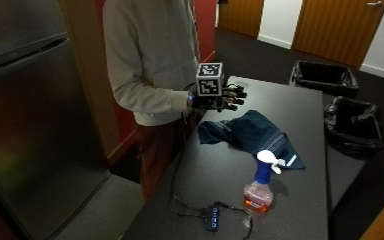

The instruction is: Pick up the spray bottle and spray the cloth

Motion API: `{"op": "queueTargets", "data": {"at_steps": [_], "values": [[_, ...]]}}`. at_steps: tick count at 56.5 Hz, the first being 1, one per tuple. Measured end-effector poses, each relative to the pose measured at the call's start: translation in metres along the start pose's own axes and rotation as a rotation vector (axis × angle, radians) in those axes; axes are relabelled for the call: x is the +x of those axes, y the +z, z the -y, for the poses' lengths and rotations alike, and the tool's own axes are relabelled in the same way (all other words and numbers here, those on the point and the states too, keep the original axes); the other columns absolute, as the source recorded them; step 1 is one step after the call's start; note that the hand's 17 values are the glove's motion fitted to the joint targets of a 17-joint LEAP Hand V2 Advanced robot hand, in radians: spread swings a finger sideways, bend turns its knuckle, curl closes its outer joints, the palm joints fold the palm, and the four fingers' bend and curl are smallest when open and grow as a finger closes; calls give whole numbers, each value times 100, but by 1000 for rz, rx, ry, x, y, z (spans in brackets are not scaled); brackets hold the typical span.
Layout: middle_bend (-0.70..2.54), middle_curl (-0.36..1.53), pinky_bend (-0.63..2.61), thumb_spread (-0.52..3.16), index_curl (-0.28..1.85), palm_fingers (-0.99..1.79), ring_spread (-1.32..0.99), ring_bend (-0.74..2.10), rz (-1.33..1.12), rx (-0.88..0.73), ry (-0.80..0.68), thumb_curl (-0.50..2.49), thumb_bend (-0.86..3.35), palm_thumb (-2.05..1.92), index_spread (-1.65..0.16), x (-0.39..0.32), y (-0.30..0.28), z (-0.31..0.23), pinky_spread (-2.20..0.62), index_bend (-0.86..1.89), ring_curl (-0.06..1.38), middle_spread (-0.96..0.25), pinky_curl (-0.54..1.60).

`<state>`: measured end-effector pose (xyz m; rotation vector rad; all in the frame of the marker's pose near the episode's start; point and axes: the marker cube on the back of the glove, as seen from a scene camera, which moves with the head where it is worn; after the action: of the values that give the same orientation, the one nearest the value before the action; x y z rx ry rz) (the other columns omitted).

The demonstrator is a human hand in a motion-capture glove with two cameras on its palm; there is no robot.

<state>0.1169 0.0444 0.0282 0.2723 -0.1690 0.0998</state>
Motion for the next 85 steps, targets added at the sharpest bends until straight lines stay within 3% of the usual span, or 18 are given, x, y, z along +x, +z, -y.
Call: {"op": "queueTargets", "data": {"at_steps": [42, 72, 85], "values": [[21, 30, 44, 103, 25, 3, 7, 29, 112, 300, 361, 41, -3, 71, -40, 122, 0, -38, 23, 13, 29, 0, 35], [25, 33, 46, 101, 21, 8, 2, 37, 508, 742, 613, 39, -3, 67, -29, 138, 38, 14, 19, 11, 31, -2, 36], [24, 34, 49, 97, 20, 5, 2, 40, 636, 800, 734, 37, -3, 62, -26, 153, 68, 45, 17, 11, 31, -2, 36]]}}
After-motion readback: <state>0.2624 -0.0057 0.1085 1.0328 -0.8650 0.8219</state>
